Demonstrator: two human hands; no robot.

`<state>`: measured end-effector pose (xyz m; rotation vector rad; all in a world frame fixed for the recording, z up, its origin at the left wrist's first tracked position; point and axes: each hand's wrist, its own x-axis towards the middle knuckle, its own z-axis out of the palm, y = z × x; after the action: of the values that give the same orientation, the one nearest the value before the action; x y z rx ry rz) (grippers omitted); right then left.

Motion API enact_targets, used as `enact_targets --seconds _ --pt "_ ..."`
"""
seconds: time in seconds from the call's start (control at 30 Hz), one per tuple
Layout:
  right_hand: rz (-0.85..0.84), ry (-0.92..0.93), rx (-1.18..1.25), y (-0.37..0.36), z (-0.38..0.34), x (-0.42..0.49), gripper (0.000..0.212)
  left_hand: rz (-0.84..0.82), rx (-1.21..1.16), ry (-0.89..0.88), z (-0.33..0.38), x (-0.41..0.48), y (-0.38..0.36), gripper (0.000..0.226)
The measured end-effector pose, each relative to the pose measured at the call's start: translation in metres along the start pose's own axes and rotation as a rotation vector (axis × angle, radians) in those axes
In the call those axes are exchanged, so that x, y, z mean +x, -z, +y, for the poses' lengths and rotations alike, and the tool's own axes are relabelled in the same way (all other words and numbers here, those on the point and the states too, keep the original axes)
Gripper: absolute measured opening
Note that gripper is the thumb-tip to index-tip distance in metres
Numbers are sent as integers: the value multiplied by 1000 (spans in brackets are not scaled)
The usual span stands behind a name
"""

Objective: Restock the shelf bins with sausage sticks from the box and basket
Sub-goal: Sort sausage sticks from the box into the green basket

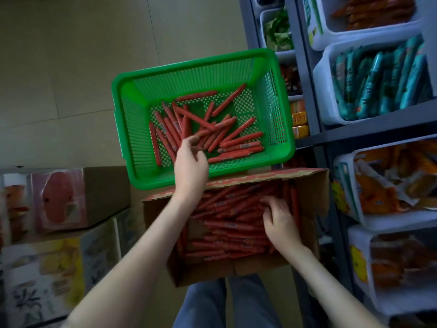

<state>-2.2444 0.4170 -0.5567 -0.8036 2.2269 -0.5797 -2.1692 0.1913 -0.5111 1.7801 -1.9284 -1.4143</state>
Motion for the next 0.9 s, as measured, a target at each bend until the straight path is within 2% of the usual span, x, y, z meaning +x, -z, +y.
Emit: enact_targets --seconds 0.03,0.1,0.17,0.23,0.3,0.37,0.43,0.5,0.57,0.63,0.7,0.77,0.8,0.83,0.9 --pt "-57 -148 -54 -9 17 1 35 41 -27 -95 -5 -17 -6 28" --pt "-160 -282 -197 -22 43 8 55 41 -61 -294 -15 -49 -15 19" --pt "-257 -293 -347 -28 55 19 66 -30 4 -529 -30 -72 -22 15" --pt "-300 -273 -439 -32 56 29 64 -131 83 -754 -50 -82 -30 14" --pt "-283 -260 -474 -34 54 36 57 -251 169 -819 -70 -86 -38 14" --pt "-255 -230 -489 -34 55 39 49 -370 308 -739 -86 -88 -47 19" --pt "-224 -206 -446 -32 58 36 38 -449 440 -572 -98 -91 -57 25" --pt "-206 -197 -294 -29 54 28 33 -485 493 -384 -104 -92 -67 29" --pt "-194 -214 -79 -28 45 14 34 -557 434 -252 -103 -95 -74 33" --pt "-144 -286 135 -29 35 -1 31 -726 377 -185 -100 -102 -81 46" --pt "-50 -330 377 -31 28 -14 19 -849 424 -193 -98 -112 -88 59" --pt "11 -366 611 -31 24 -23 15 -787 431 -215 -98 -121 -93 52" --pt "43 -380 642 -31 24 -27 19 -728 409 -208 -98 -123 -95 46" --pt "92 -384 574 -31 27 -29 24 -683 393 -184 -99 -125 -97 41" --pt "221 -383 267 -33 41 -29 32 -642 398 -73 -101 -127 -98 41"
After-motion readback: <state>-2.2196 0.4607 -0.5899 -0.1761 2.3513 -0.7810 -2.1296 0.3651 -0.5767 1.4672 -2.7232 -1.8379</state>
